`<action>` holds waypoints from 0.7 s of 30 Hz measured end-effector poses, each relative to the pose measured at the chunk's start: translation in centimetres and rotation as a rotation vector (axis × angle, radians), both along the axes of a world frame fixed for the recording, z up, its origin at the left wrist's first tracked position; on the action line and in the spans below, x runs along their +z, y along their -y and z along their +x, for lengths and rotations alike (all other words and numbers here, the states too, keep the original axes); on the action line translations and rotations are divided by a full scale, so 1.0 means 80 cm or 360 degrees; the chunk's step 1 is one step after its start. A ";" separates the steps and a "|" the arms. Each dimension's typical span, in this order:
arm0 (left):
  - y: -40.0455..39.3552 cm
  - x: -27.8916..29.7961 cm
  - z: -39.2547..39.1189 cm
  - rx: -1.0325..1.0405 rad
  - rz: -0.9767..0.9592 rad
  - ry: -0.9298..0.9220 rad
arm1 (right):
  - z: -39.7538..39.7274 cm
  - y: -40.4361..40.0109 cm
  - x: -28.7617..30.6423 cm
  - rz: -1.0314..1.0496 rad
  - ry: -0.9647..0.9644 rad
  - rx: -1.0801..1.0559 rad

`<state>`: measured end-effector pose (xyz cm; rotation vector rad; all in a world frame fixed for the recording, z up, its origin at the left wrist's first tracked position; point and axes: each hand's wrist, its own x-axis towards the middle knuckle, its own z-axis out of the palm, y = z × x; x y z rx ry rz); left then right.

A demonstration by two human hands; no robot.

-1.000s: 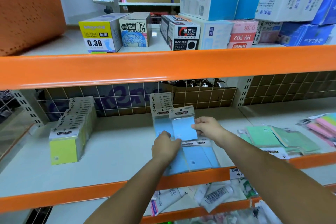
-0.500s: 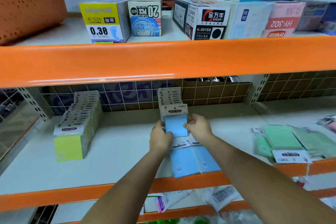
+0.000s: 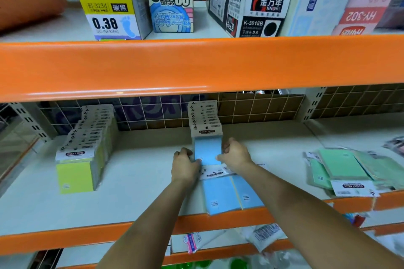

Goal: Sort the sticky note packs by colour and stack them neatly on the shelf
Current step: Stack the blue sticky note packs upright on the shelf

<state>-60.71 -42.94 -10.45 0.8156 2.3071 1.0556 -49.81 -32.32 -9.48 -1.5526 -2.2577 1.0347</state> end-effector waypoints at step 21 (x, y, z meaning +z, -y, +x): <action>0.024 0.038 0.027 -0.0065 -0.0401 -0.0013 | 0.017 0.044 0.058 -0.0167 0.0016 0.0294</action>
